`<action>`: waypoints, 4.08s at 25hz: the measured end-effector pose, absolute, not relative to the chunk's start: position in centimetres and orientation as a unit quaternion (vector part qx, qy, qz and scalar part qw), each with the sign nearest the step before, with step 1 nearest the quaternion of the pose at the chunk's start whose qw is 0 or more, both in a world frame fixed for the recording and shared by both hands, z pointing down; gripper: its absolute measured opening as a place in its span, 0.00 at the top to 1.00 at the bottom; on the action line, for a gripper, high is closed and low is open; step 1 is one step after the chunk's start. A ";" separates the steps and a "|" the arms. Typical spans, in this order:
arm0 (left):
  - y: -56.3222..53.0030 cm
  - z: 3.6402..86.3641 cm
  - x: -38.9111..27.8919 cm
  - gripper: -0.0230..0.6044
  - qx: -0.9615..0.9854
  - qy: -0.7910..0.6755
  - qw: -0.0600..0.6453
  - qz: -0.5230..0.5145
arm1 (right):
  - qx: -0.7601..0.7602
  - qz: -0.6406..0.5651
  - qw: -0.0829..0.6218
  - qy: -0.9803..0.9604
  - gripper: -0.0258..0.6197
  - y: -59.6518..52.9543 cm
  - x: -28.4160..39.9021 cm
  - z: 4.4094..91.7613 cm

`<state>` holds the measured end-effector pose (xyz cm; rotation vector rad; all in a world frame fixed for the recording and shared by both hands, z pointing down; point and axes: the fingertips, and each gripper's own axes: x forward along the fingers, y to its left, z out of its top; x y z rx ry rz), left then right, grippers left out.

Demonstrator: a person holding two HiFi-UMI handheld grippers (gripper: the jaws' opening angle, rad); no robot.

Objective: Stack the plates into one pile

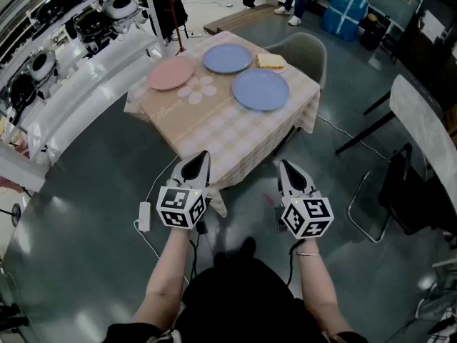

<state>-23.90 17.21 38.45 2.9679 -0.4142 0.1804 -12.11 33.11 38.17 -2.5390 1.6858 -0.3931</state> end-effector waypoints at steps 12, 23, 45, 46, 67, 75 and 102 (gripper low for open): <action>16.8 38.6 -21.3 0.95 0.985 -0.146 0.065 0.071 | -0.831 -0.150 0.075 0.530 0.95 34.2 -8.0 38.8; 16.6 37.9 -18.6 0.80 0.982 -0.164 0.071 0.066 | -0.812 -0.161 0.122 0.547 0.77 35.2 -4.2 37.8; 7.4 42.1 -7.4 0.71 0.971 -0.184 0.101 0.111 | -0.813 -0.198 0.114 0.535 0.72 27.2 7.0 40.5; 6.6 42.3 -6.7 0.71 0.971 -0.184 0.102 0.114 | -0.814 -0.201 0.112 0.534 0.72 26.4 7.7 40.7; -2.5 49.4 4.3 0.71 0.958 -0.140 0.171 0.182 | -0.844 -0.271 0.058 0.459 0.71 17.0 19.9 46.8; -3.0 51.6 6.7 0.71 0.951 -0.136 0.186 0.209 | -0.836 -0.301 0.022 0.458 0.71 14.8 22.9 50.0; -3.0 54.3 7.6 0.84 0.916 -0.217 0.199 0.274 | -0.766 -0.372 -0.068 0.520 0.86 12.9 24.0 52.9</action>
